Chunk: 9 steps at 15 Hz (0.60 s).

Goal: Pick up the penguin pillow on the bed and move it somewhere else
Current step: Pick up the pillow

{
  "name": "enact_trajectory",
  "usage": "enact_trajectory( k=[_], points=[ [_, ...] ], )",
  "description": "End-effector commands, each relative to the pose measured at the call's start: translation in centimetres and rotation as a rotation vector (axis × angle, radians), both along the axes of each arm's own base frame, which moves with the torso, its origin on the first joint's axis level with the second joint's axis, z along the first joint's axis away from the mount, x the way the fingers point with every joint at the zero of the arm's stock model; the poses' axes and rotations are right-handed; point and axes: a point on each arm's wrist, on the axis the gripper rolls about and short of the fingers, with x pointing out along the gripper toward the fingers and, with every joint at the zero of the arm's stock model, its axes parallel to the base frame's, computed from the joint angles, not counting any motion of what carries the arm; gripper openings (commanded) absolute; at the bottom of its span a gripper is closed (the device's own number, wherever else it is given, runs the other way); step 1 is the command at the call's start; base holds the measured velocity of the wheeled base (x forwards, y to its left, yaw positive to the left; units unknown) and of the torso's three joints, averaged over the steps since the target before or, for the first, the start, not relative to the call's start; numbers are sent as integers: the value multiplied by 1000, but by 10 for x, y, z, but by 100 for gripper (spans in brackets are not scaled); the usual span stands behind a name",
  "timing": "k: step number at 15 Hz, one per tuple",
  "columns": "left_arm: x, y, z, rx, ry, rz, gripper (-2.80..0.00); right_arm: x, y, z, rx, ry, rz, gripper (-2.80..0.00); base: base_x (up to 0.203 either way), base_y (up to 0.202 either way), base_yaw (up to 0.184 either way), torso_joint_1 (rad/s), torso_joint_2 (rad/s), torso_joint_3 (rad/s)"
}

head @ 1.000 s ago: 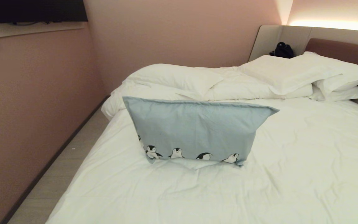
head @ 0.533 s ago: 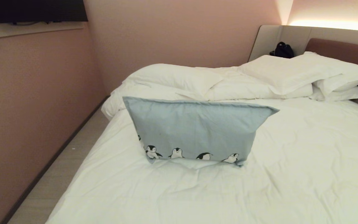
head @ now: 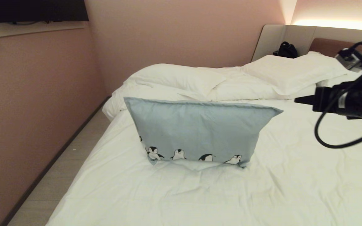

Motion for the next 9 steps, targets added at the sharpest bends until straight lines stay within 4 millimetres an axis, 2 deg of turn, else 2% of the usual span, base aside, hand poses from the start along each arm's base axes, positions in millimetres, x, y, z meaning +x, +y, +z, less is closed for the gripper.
enact_trajectory(
  k=[1, 3, 5, 7, 9],
  points=[
    [0, 0, 0, 0, -1, 1, -280, 61, 16, -28, 52, 89, 7, -280, 0, 0, 0, 0, 0, 0],
    [0, 0, 0, 0, 0, 1, -280, 92, 26, -30, 133, 113, -9, -280, 0, 0, 0, 0, 0, 0],
    [0, 0, 0, -2, -1, 1, -280, 114, 33, -34, 221, 161, -28, -280, 0, 0, 0, 0, 0, 0],
    [0, 0, 0, -1, 0, 1, -280, 119, 46, -25, 326, 188, 66, -280, 0, 0, 0, 0, 0, 0],
    [0, 0, 0, -1, 0, 1, -280, 119, 64, -17, 361, 188, 133, -280, 0, 0, 0, 0, 0, 0]
  ],
)
